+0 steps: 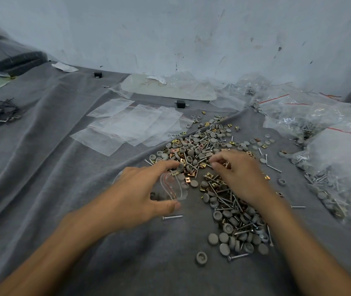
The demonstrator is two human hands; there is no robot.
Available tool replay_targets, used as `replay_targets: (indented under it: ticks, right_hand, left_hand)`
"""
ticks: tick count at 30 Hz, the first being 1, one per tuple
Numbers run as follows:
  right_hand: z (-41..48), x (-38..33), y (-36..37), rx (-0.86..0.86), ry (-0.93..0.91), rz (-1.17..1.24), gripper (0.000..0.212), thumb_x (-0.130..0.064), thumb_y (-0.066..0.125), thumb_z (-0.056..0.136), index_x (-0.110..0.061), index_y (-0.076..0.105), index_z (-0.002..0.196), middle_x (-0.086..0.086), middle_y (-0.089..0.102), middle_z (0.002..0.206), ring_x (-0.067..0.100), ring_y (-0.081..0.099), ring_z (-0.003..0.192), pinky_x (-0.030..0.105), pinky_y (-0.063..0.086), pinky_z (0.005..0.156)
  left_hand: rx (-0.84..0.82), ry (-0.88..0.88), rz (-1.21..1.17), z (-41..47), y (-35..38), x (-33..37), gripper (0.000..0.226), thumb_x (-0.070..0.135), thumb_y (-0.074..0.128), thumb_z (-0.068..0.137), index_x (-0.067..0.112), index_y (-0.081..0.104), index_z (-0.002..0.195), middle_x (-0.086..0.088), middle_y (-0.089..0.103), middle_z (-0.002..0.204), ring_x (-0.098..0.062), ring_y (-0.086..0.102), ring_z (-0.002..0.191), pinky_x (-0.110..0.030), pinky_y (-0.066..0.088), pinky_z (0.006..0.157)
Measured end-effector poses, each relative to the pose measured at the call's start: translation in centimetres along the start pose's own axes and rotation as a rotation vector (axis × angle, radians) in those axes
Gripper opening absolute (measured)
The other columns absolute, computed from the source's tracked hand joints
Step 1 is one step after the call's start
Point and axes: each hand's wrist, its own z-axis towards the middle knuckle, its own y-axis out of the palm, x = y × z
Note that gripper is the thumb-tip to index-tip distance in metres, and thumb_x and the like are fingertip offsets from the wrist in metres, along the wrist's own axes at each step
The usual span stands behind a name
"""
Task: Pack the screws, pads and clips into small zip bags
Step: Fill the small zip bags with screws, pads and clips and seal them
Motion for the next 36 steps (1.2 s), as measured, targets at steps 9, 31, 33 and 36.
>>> replay_targets:
  ticks: [9,31,33,36]
  right_hand:
    - [-0.1,-0.6,0.4,-0.255,-0.021,-0.241,0.024,-0.042,0.057,0.100,-0.036,0.066,0.122,-0.005,0.060,0.116,0.020,0.048,0.113,0.039,0.042,0.098]
    - [-1.6,-3.2,-0.7,-0.157,0.013,0.684,0.024,-0.016,0.061,0.100,-0.036,0.074,0.100,-0.009,0.069,0.084,0.008,0.068,0.080,0.025,0.056,0.073]
    - [-2.0,-4.3,-0.5,-0.193,-0.023,0.771,0.019,-0.019,0.063,0.095,-0.033,0.076,0.099,-0.003,0.071,0.083,0.014,0.069,0.080,0.029,0.059,0.077]
    - [-2.5,-5.7,0.0,-0.242,-0.081,0.803,0.020,-0.019,0.064,0.090,-0.033,0.078,0.097,0.000,0.074,0.090,0.013,0.068,0.084,0.030,0.059,0.079]
  left_hand:
    - [0.011,0.027,-0.012,0.0,-0.1,0.3,0.077,0.057,0.073,0.082,0.054,0.031,0.146,0.021,0.055,0.140,0.005,0.052,0.094,-0.034,0.037,0.109]
    - [-0.004,0.029,-0.029,0.2,0.2,-0.1,0.076,0.060,0.071,0.082,0.055,0.030,0.146,0.021,0.056,0.139,-0.001,0.053,0.077,-0.037,0.045,0.101]
    - [-0.004,0.033,-0.021,0.2,0.2,-0.1,0.076,0.060,0.071,0.082,0.053,0.031,0.146,0.021,0.055,0.141,-0.005,0.055,0.084,-0.038,0.044,0.103]
    - [0.007,0.054,-0.011,0.4,0.2,-0.2,0.077,0.058,0.071,0.083,0.049,0.032,0.148,0.022,0.053,0.143,-0.003,0.051,0.126,-0.041,0.038,0.112]
